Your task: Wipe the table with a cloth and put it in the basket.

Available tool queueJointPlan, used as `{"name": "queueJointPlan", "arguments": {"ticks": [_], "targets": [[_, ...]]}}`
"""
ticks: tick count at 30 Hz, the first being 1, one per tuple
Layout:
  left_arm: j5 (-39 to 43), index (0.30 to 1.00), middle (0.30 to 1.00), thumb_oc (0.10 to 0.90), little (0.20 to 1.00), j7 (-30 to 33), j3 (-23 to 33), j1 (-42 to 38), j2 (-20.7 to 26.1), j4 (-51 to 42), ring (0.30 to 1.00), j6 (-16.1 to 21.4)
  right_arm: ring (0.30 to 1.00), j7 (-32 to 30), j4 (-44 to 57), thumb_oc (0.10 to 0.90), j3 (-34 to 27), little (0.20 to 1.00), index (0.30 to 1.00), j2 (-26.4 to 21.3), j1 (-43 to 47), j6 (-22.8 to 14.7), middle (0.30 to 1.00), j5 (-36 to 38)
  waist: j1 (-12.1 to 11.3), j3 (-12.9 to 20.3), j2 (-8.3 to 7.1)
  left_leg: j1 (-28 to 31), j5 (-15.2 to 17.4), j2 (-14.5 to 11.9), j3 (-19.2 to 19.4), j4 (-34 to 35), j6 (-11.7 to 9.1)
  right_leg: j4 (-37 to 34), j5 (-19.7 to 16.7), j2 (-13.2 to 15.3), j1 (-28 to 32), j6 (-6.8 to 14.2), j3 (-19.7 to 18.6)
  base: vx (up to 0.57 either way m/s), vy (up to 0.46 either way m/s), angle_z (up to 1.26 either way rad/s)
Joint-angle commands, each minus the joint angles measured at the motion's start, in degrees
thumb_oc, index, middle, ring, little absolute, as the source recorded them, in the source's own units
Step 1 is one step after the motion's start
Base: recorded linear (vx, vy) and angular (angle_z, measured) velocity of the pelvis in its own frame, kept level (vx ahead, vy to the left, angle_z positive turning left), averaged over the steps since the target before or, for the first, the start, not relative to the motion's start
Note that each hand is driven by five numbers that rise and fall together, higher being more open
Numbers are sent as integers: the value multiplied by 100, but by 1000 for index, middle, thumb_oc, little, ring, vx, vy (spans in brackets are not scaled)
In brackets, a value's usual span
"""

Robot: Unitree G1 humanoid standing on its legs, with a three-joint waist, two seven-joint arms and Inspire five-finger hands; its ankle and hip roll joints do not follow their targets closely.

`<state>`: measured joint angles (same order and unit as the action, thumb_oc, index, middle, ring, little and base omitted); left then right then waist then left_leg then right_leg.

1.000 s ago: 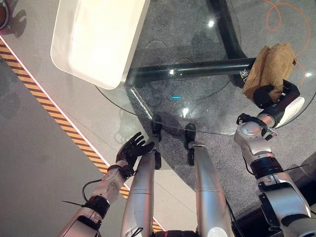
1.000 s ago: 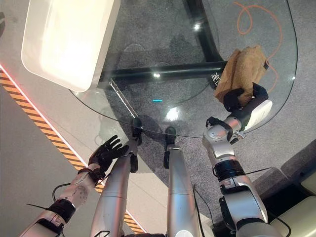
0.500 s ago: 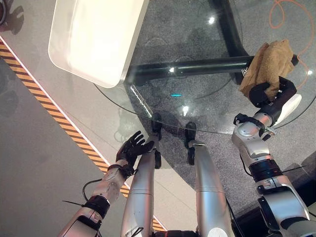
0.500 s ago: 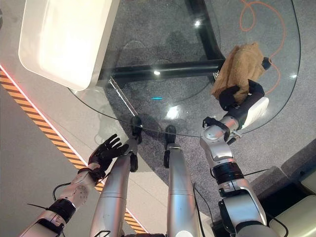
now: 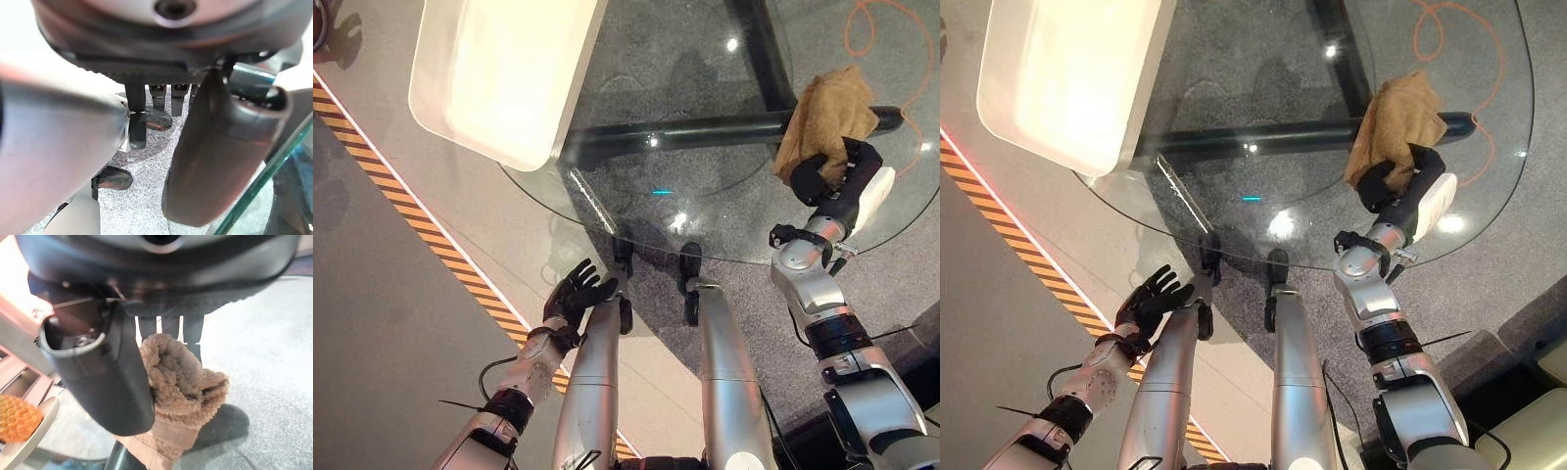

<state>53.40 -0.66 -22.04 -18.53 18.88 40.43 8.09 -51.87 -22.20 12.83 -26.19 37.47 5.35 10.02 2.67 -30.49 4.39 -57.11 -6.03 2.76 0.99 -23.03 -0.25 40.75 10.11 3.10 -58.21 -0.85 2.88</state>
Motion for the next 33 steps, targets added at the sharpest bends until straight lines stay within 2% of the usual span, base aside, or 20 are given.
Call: {"name": "queueJointPlan", "arguments": {"ticks": [1, 4, 7, 16, 26, 33], "targets": [[-6, 900, 900, 800, 900, -270, -825, 614, -919, -46, 900, -291, 300, 1363, 920, 100, 1149, 200, 300, 447, 89, -340, 300, -254, -204, 69, 86, -75, 1261, 379, 215, -1073, 330, -979, -897, -220, -61, 244, 16, 1, 14, -7], [-7, 900, 900, 800, 900, -240, -860, 603, -944, -103, 900, -283, 300, 1788, 999, 100, 1467, 200, 300, 605, 50, -448, 300, -343, -207, 69, 101, -99, 1236, 386, 216, -1055, 323, -976, -883, -214, -89, 240, 27, 0, 6, -1], [2, 900, 900, 800, 900, -206, -893, 588, -949, -135, 900, -288, 300, 1957, 1019, 100, 1634, 200, 300, 673, 45, -503, 300, -423, -206, 69, 117, -103, 1215, 389, 219, -1036, 313, -995, -879, -205, -90, 236, 37, 0, 0, 0], [39, 900, 900, 800, 900, -152, -965, 539, -959, -261, 900, -340, 300, 2508, 1130, 100, 2263, 200, 300, 842, 48, -400, 300, -597, -223, 69, 167, -132, 1139, 405, 229, -980, 293, -1018, -874, -187, -127, 229, 60, -3, 11, 1], [83, 900, 900, 800, 900, -64, -1055, 428, -954, -288, 900, -412, 300, 2899, 1147, 100, 2682, 200, 300, 958, 186, -338, 300, -565, -251, 69, 190, -124, 1113, 408, 269, -959, 287, -1045, -890, -163, -124, 240, 82, -1, 16, 7], [185, 900, 900, 800, 900, 33, -1068, 342, -942, -307, 900, -449, 300, 2922, 1086, 100, 2851, 200, 300, 962, 276, -221, 300, -487, -277, 69, 199, -137, 1095, 414, 263, -936, 293, -1048, -891, -148, -145, 245, 101, 3, 5, 10]]}}
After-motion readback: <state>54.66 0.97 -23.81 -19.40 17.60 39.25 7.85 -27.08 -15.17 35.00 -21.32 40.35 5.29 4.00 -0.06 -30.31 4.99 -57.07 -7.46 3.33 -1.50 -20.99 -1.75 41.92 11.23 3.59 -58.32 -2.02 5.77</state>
